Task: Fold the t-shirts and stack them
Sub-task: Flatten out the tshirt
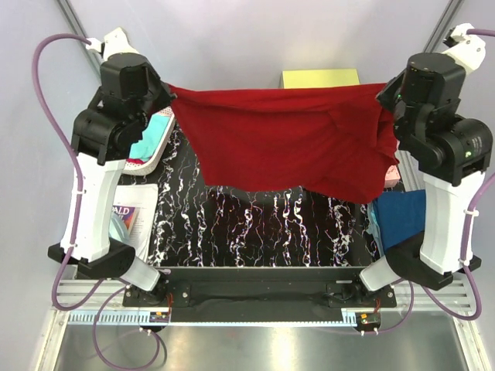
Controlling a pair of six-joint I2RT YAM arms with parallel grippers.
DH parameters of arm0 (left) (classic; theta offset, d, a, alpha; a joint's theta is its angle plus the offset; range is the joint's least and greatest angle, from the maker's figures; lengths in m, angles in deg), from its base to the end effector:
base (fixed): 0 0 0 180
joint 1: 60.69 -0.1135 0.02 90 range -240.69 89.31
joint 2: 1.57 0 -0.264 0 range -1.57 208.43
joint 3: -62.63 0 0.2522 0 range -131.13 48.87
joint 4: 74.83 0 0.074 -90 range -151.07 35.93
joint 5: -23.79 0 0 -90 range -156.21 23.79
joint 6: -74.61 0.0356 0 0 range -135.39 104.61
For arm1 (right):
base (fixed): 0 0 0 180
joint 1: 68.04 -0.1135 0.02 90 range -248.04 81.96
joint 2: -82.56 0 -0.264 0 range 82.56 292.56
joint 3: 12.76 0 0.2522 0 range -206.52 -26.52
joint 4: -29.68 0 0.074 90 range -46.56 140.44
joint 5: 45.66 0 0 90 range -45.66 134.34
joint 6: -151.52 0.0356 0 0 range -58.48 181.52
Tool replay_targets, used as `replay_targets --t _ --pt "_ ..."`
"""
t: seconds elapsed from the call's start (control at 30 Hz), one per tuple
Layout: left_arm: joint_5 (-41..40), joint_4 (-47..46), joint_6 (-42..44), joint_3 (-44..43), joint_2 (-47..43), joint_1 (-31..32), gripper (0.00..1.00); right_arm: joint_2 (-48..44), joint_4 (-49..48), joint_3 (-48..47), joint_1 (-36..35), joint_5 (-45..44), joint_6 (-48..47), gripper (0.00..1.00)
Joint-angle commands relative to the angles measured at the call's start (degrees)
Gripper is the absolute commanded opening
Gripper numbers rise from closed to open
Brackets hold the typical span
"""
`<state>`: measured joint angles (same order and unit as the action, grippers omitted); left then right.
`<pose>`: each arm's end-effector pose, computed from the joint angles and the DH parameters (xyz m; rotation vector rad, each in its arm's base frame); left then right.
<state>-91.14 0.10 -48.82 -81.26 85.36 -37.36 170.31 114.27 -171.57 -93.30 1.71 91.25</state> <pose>0.2304 -0.0830 0.5557 -0.4565 1.8068 -0.2779 0.1811 0.0588 0.5924 0.5771 1.6456 0.0294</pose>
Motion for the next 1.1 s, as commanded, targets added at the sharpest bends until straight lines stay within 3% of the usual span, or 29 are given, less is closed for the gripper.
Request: replay_targets --t 0.0,0.23,0.47,0.67,0.8,1.07 --pt "-0.2 -1.4 -0.6 -5.7 -0.1 -0.4 0.00 0.7 -1.9 -2.9 -0.3 0.3 -1.3 0.00" --pt "2.0 -4.2 0.9 -7.9 5.3 -2.1 0.00 7.0 -2.9 -2.6 1.3 2.5 -1.7 0.00" --pt "10.1 -7.6 1.6 -9.7 13.8 -5.6 0.00 15.5 -3.2 -2.8 5.9 7.6 -0.6 0.00" --pt "14.6 -10.2 2.3 -10.0 21.2 -8.7 0.00 26.1 -3.3 -9.1 9.3 12.4 0.1 0.00" --pt "18.9 -12.1 0.8 -11.4 24.1 -12.0 0.00 32.9 -4.9 -17.4 13.3 20.7 0.9 0.00" --pt "24.0 -15.7 -1.4 -16.3 20.1 -12.7 0.00 30.7 -8.8 -23.7 13.4 26.4 0.1 0.00"
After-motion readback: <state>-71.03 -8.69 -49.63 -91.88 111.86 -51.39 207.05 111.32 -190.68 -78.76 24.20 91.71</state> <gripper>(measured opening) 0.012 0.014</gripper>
